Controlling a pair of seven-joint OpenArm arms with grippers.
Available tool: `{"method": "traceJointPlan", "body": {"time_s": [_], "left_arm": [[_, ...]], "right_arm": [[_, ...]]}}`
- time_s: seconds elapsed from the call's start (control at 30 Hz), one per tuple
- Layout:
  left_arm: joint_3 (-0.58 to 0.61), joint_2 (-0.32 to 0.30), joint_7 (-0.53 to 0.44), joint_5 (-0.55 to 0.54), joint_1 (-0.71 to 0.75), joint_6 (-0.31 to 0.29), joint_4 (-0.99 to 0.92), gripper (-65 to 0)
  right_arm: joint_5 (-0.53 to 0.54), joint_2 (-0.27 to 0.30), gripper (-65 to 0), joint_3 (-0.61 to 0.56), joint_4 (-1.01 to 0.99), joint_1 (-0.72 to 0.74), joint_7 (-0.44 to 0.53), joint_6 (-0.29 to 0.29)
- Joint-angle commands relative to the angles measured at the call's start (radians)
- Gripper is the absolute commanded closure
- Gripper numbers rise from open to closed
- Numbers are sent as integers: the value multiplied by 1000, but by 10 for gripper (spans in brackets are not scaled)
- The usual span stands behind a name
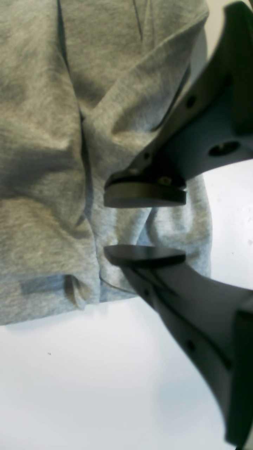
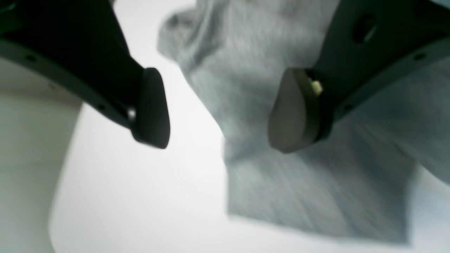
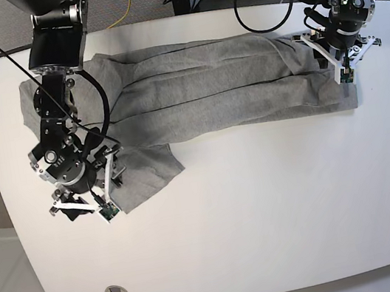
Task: Fold the T-shirt properly
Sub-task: 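Move the right gripper down to the hanging grey sleeve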
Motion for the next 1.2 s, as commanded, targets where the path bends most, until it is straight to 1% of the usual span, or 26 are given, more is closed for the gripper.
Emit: {"method": "traceJointPlan", "body": {"time_s": [0.0, 0.13, 0.3, 0.47, 0.6, 0.8, 0.9, 1.0, 1.17], "left_arm": [[-1, -1, -16, -7, -6, 1, 19, -158], [-1, 11, -16, -7, -4, 1, 19, -158], [-1, 10, -16, -7, -3, 1, 19, -158], [-1, 10, -16, -7, -3, 1, 19, -158], [-3, 10, -16, -7, -1, 1, 19, -158], [-3, 10, -16, -7, -1, 1, 20, -158], [-3, 10, -16, -7, -1, 1, 20, -158], [-3, 10, -16, -7, -1, 1, 20, -158], [-3, 10, -16, -7, -1, 1, 20, -158]], "right_arm": [[1, 6, -452, -8, -61, 55, 28, -6], [1, -11, -452, -11, -155, 95, 64, -6], [1, -13, -452, -11, -247, 118, 144, -6], [1, -28, -452, -7, -369, 156, 222, -6], [1, -29, -452, -7, -454, 173, 309, -6], [1, -22, -452, -5, -601, 214, 423, -13], [3, 3, -452, -5, -666, 231, 475, -21], [3, 10, -452, -5, -721, 257, 495, -36], [3, 33, -452, -5, -755, 279, 523, -41]]}}
